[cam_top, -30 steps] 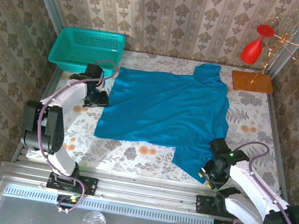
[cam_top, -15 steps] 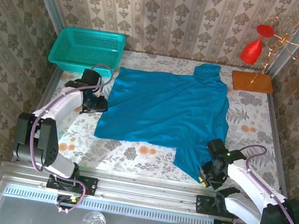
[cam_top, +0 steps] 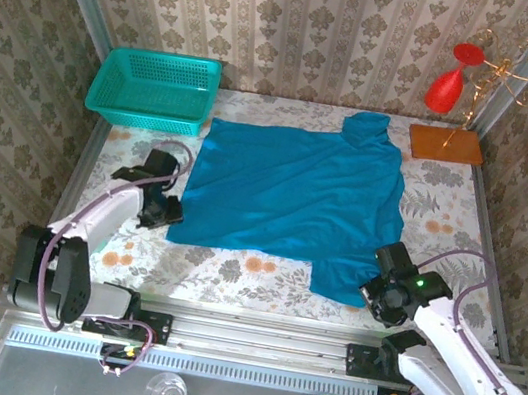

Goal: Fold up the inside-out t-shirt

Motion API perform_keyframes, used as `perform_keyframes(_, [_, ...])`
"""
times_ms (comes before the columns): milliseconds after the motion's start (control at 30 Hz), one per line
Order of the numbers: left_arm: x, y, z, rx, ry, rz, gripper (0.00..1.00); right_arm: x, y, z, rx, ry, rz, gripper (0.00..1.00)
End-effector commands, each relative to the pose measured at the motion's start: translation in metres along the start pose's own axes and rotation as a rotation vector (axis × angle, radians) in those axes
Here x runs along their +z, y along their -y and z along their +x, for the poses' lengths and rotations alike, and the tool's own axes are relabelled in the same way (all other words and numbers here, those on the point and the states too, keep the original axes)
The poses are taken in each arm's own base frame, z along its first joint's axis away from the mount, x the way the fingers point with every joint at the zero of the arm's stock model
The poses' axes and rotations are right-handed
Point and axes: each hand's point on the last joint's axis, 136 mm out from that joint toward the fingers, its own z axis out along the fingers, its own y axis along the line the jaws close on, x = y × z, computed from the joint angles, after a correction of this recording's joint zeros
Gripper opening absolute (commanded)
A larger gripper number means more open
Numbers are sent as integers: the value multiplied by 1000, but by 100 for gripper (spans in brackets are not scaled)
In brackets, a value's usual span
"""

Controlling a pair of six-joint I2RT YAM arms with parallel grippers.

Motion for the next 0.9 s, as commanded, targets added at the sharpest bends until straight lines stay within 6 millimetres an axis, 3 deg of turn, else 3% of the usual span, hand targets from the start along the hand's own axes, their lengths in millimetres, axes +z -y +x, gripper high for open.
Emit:
perform_keyframes(0, [6,-17,27,-64,-47,-85,33,-9,6,-11,-11,61,44,0])
perform_keyframes(300, [25,-20,42,-40,-102,-107,30,-11,-1,-13,-6,62,25,0])
perform_keyframes(867, [19,-16,15,-30,-53,-60,32,-16,-2,-14,11,67,24,0])
